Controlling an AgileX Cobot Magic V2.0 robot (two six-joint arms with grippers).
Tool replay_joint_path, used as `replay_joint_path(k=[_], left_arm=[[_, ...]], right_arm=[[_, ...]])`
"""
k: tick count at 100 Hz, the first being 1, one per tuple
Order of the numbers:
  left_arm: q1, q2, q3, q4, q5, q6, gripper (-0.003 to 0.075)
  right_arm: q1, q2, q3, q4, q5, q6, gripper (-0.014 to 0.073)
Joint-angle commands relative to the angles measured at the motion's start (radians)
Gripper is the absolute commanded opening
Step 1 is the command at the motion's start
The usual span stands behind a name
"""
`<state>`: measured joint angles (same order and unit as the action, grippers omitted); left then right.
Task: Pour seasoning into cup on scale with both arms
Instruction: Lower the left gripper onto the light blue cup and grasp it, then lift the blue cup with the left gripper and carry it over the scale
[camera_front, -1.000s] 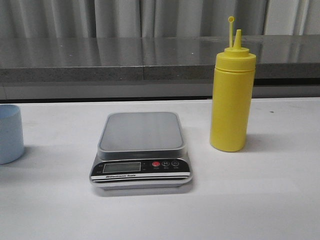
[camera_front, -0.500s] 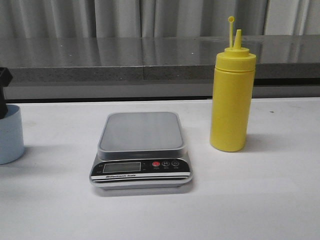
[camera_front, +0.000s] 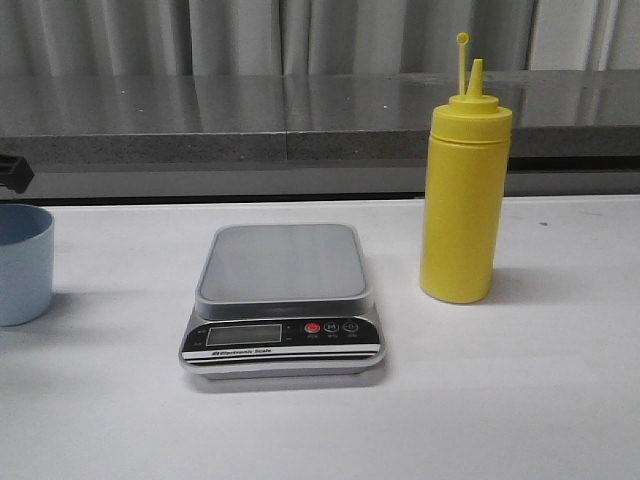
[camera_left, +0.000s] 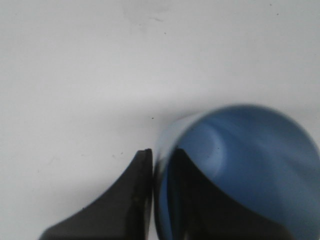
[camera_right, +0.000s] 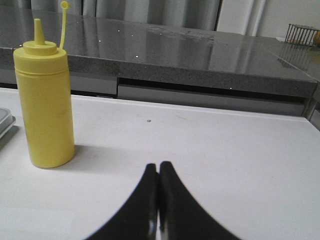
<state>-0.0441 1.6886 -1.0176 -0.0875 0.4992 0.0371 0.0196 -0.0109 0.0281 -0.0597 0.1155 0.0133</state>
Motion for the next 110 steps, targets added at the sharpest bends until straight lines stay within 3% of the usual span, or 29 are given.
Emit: replay_joint_path(k=[1, 36, 55, 83, 110], left_arm=[[0.002, -0.034, -0.029, -0.004, -0.042, -0.007, -0.0018], [0.002, -0.09, -0.098, -0.069, 0.066, -0.004, -0.0018], [-0.01, -0.112, -0.225, -0.175, 0.246, 0.054, -0.0018], [-0.139, -0.1, -0.389, -0.176, 0.32, 0.054, -0.0018], [-0.283, 0.043, -0.557, -0.176, 0.381, 0.054, -0.0018]], right_arm=[[-0.008, -0.015, 0.0, -0.003, -0.08, 0.003, -0.0067], [-0.008, -0.015, 0.0, -0.003, -0.08, 0.003, -0.0067], [-0.008, -0.015, 0.0, -0.003, -0.08, 0.003, -0.0067], [-0.008, -0.015, 0.0, -0.003, -0.08, 0.003, -0.0067], [-0.008, -0.015, 0.0, -0.003, -0.08, 0.003, -0.0067]])
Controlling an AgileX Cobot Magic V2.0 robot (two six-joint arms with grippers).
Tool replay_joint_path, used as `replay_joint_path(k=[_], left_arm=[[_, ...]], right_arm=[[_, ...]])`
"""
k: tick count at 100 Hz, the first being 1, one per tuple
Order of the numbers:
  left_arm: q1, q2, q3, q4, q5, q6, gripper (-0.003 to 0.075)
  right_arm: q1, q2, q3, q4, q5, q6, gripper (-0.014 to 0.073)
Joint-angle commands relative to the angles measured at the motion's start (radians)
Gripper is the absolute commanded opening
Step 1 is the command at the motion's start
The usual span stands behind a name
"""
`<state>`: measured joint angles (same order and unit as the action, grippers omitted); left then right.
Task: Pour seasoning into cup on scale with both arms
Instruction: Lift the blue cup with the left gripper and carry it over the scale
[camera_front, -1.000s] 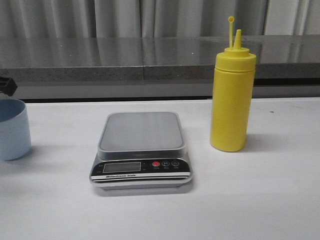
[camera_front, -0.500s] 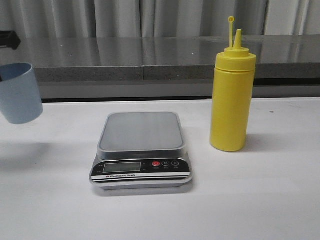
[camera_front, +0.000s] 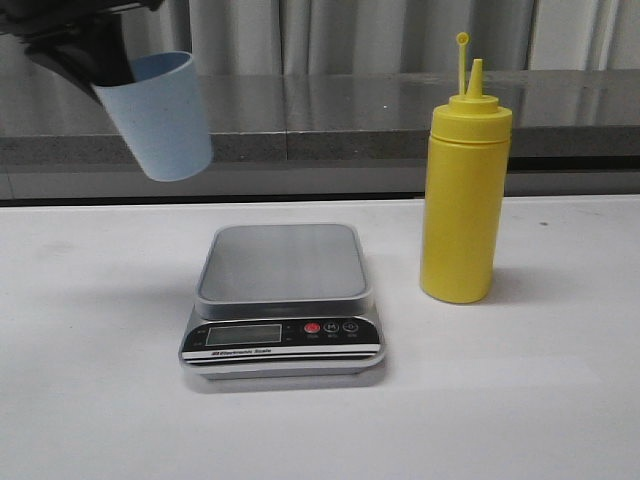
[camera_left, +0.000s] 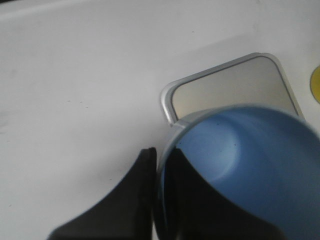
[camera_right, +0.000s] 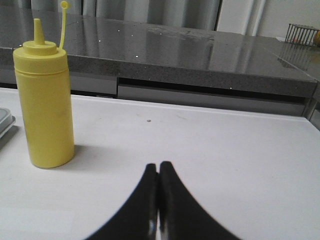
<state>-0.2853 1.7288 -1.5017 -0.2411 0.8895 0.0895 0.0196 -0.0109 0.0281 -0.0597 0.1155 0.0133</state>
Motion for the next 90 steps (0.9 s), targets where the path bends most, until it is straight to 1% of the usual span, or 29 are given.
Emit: replay_joint_path(k=[1, 22, 43, 90], left_arm=[[-0.045, 0.007, -0.082, -0.022, -0.007, 0.002, -0.0018], [-0.132, 0.139, -0.215, -0.022, 0.029, 0.002, -0.0018], [-0.165, 0.227, -0.311, -0.015, 0.096, 0.002, -0.0018], [-0.175, 0.274, -0.321, 0.018, 0.111, 0.002, -0.0018]], right_arm=[[-0.008, -0.015, 0.0, -0.003, -0.08, 0.003, -0.0067], [-0.008, -0.015, 0.0, -0.003, -0.08, 0.003, -0.0067], [-0.008, -0.015, 0.0, -0.003, -0.08, 0.003, -0.0067], [-0.008, -0.015, 0.0, -0.003, -0.08, 0.003, -0.0067]])
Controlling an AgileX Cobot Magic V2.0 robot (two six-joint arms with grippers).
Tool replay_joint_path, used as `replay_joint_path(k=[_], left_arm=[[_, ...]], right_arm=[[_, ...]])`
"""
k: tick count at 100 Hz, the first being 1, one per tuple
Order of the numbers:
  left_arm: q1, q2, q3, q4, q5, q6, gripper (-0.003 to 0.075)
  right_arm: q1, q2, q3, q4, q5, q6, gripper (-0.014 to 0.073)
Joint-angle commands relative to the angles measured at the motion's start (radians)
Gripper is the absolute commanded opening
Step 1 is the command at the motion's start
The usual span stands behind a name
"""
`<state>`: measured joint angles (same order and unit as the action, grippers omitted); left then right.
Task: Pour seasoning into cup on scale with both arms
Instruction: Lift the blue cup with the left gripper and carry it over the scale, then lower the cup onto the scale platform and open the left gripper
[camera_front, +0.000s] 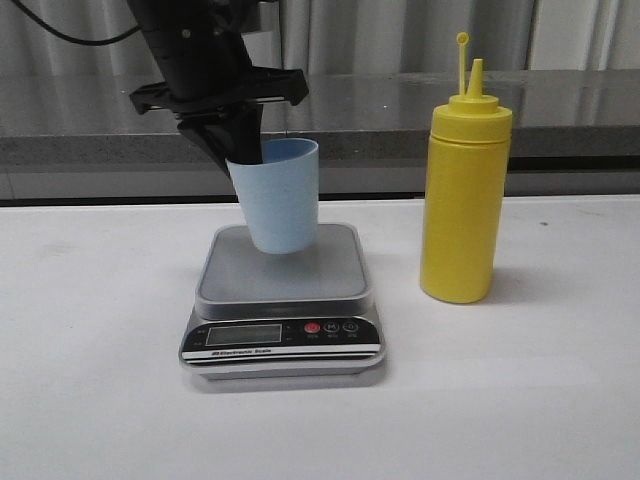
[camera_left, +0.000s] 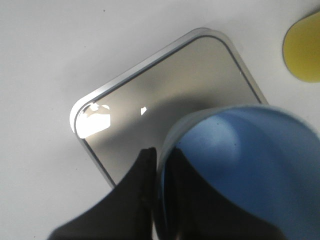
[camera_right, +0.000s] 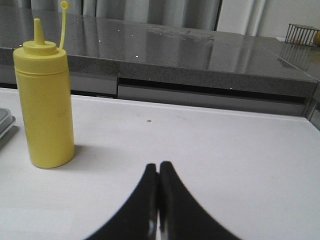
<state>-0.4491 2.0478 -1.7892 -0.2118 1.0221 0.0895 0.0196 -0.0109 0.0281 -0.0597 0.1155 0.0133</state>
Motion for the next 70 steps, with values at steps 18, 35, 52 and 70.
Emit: replay_joint_path(k=[18, 35, 52, 70], left_arm=[[-0.012, -0.025, -0.034, -0.007, -0.021, 0.002, -0.0018], [-0.012, -0.005, -0.034, -0.004, -0.012, 0.002, -0.0018], [-0.012, -0.003, -0.04, -0.004, 0.002, 0.002, -0.0018], [-0.012, -0.003, -0.047, -0.004, 0.013, 0.002, 0.001]], right_arm=[[-0.008, -0.015, 0.0, -0.003, -0.08, 0.003, -0.0067], [-0.008, -0.015, 0.0, -0.003, -0.08, 0.003, -0.0067], [-0.008, -0.015, 0.0, -0.003, -0.08, 0.003, -0.0067], [-0.008, -0.015, 0.0, -0.003, -0.08, 0.003, -0.0067]])
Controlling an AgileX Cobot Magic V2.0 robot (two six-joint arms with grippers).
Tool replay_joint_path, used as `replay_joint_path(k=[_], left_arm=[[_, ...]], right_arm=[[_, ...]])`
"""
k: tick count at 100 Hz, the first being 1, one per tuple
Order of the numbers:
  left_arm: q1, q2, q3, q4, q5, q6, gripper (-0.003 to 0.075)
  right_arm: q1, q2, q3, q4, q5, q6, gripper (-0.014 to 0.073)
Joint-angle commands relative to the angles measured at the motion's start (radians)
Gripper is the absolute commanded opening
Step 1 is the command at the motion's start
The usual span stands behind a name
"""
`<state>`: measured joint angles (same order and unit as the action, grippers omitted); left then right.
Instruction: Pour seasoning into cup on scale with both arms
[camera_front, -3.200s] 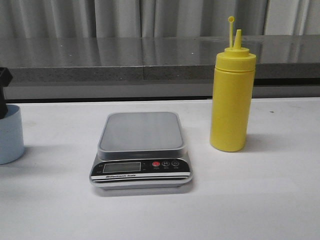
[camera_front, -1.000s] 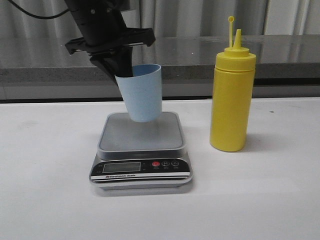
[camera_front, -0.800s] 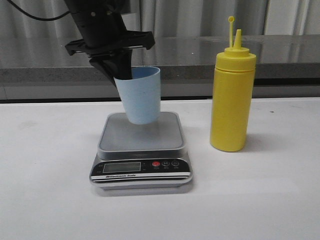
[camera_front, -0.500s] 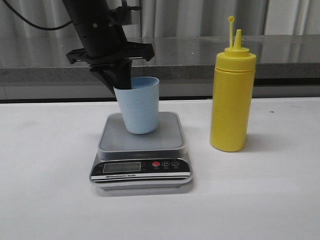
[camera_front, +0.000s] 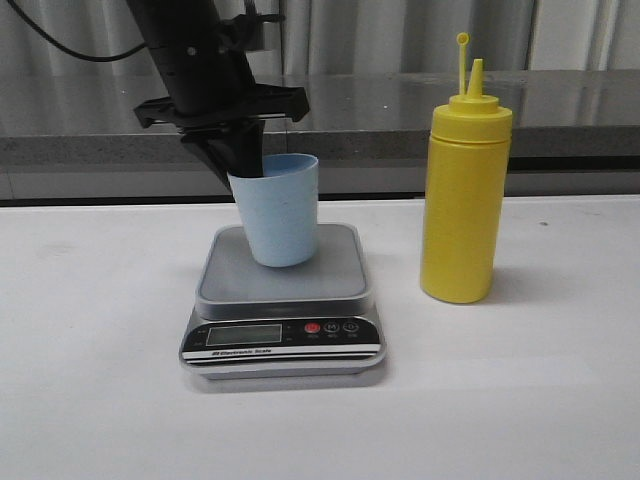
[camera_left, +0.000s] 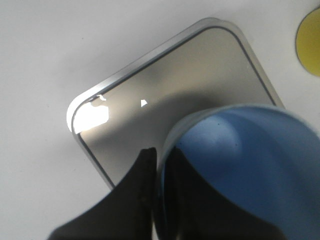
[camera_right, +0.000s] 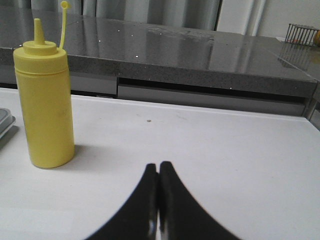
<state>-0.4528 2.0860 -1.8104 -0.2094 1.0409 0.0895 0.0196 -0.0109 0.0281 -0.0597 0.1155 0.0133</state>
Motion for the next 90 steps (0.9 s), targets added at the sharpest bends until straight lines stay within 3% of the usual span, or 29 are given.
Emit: replay_joint_path(k=[1, 10, 28, 35, 90], left_arm=[[-0.008, -0.041, -0.026, -0.006, -0.007, 0.003, 0.0016], [-0.008, -0.041, -0.026, -0.006, -0.003, 0.003, 0.0116], [-0.008, -0.041, -0.026, -0.006, 0.01, 0.003, 0.0402], [-0.008, -0.045, -0.026, -0.006, 0.01, 0.003, 0.0449], [0.002, -0.233, -0.028, 0.002, -0.023, 0.003, 0.0455]], right_arm=[[-0.008, -0.015, 0.0, -0.003, -0.08, 0.003, -0.0067], [-0.008, -0.015, 0.0, -0.003, -0.08, 0.003, -0.0067], [-0.008, -0.015, 0.0, -0.003, -0.08, 0.003, -0.0067], [-0.008, -0.015, 0.0, -0.003, -0.08, 0.003, -0.0067], [-0.008, -0.015, 0.0, -0.003, -0.08, 0.003, -0.0067]])
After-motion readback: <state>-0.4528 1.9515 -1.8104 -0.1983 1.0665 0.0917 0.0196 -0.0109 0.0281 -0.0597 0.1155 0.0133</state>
